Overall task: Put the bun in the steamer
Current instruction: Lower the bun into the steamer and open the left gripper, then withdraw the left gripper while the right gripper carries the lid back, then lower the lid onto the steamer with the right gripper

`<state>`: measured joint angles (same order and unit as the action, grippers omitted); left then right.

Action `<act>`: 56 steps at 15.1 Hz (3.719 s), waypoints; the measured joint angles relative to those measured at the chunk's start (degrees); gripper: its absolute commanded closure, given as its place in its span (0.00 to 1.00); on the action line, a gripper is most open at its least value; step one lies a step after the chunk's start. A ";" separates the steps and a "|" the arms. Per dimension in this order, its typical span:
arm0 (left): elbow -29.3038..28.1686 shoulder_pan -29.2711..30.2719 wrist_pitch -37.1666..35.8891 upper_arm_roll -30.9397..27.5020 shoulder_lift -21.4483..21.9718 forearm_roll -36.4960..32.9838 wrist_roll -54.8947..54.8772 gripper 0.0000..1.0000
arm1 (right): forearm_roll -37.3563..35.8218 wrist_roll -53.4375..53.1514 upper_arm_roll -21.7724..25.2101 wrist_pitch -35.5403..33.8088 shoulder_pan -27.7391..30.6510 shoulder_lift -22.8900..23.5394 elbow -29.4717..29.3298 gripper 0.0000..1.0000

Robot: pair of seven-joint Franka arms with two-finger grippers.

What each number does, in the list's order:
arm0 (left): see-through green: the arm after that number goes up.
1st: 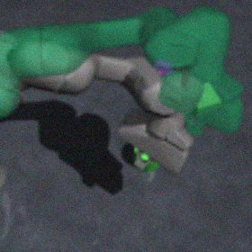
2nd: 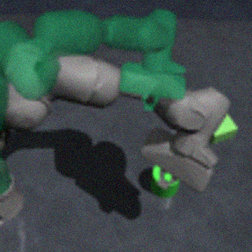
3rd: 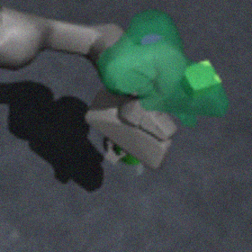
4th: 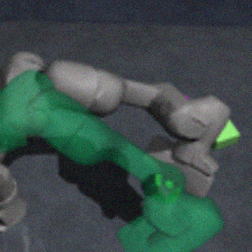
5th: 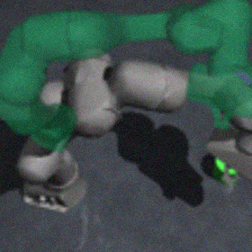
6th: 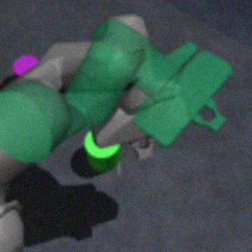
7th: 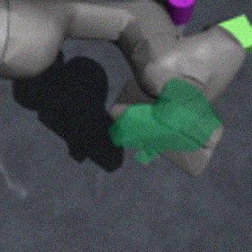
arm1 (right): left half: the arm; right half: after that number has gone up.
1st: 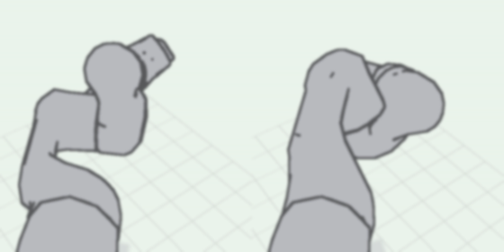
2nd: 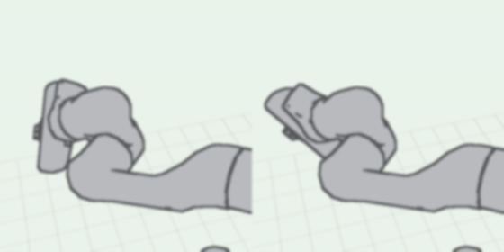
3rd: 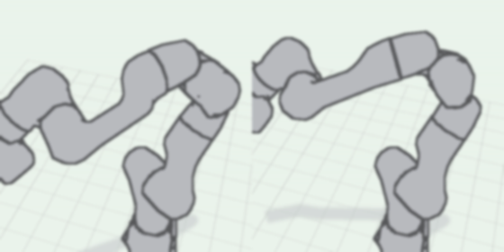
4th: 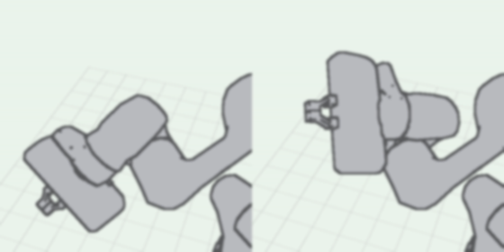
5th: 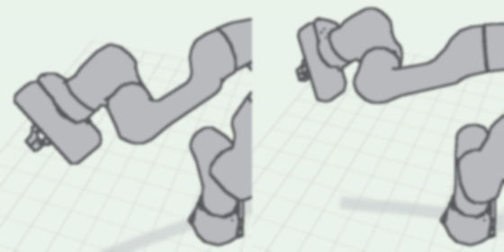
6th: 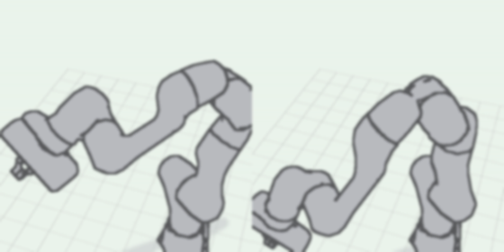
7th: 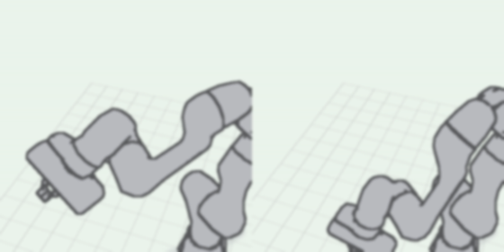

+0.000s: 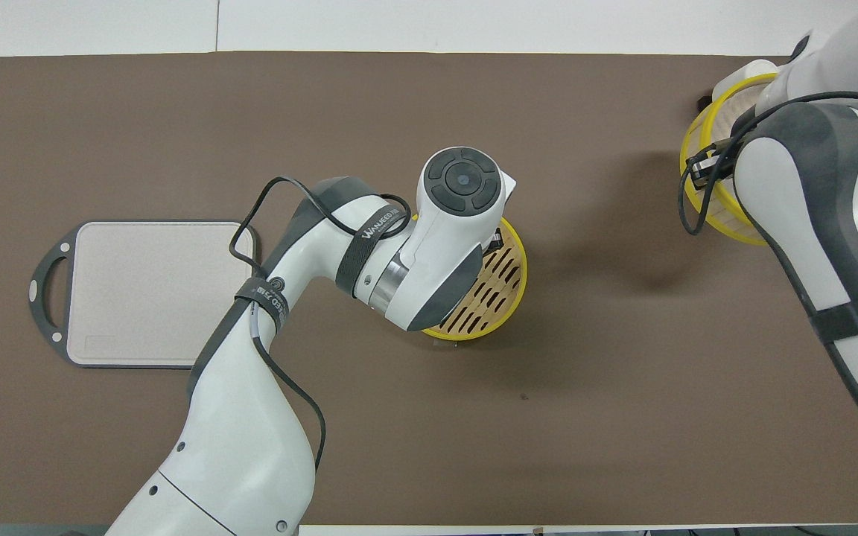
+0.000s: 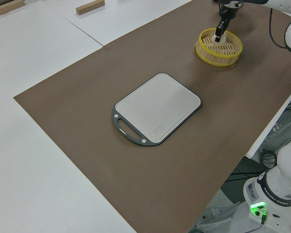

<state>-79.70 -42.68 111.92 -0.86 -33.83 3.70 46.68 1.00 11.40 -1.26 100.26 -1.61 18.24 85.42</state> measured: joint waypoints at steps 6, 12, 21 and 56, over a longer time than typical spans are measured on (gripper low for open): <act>-5.57 -1.30 5.52 -0.03 0.22 -0.01 0.16 0.02 | 0.00 0.00 0.00 0.05 0.00 -0.22 0.36 1.00; -5.26 -1.51 4.96 -0.42 1.58 -0.01 2.43 0.00 | 0.02 -0.54 -0.04 1.91 -0.09 -0.24 0.79 1.00; -3.28 16.38 -8.74 -2.78 18.16 -0.08 -3.75 0.00 | 0.12 -18.90 -0.99 4.74 -4.97 -2.27 5.80 1.00; -5.73 40.13 -32.60 0.89 35.66 -1.57 -47.50 0.00 | -0.05 -68.21 -0.87 14.50 -34.26 16.04 -9.03 1.00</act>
<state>-85.43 -2.55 79.32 0.03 1.83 2.13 -0.82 0.95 -56.81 -2.14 114.77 -35.87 34.28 76.39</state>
